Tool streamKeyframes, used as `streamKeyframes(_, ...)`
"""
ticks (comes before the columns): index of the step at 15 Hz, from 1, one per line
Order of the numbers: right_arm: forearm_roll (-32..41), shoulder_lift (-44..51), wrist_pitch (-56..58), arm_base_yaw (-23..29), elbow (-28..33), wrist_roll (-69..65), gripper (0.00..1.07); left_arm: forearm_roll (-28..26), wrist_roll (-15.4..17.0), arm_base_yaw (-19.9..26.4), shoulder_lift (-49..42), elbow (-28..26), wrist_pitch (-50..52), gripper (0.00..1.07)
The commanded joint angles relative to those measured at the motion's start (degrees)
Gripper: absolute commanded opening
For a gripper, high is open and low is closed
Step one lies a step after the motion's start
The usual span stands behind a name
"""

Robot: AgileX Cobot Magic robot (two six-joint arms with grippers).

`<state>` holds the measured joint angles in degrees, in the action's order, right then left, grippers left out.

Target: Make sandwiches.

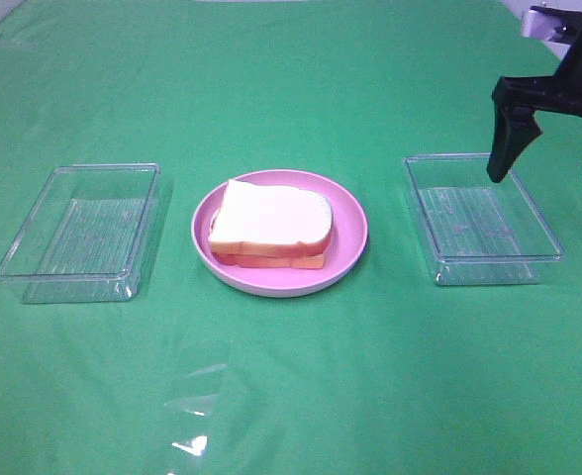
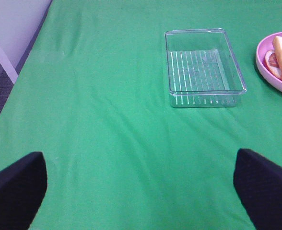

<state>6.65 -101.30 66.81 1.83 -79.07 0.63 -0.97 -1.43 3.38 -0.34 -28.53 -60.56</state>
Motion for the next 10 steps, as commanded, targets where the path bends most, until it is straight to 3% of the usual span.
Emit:
streamKeyframes(1,-0.4,9.6,-0.9,0.1,9.5,1.0,0.96,-0.1,0.3,-0.3,-0.9,0.2,0.4,1.00)
streamKeyframes(4,-0.4,21.7,-3.0,0.1,20.4,1.2,0.96,-0.1,0.3,-0.3,-0.9,0.2,0.4,1.00)
streamKeyframes(5,0.1,30.9,-3.8,0.1,27.4,0.7,0.96,-0.1,0.3,-0.3,-0.9,0.2,0.4,1.00)
streamKeyframes(6,0.1,30.9,-3.8,0.1,27.4,0.7,0.96,-0.1,0.3,-0.3,-0.9,0.2,0.4,1.00)
streamKeyframes(7,0.2,39.8,-4.2,0.1,32.6,0.6,0.96,-0.1,0.3,-0.3,-0.9,0.2,0.4,1.00)
streamKeyframes(10,0.2,50.4,-4.2,0.1,37.0,-0.1,0.96,-0.1,0.3,-0.3,-0.9,0.2,0.4,1.00)
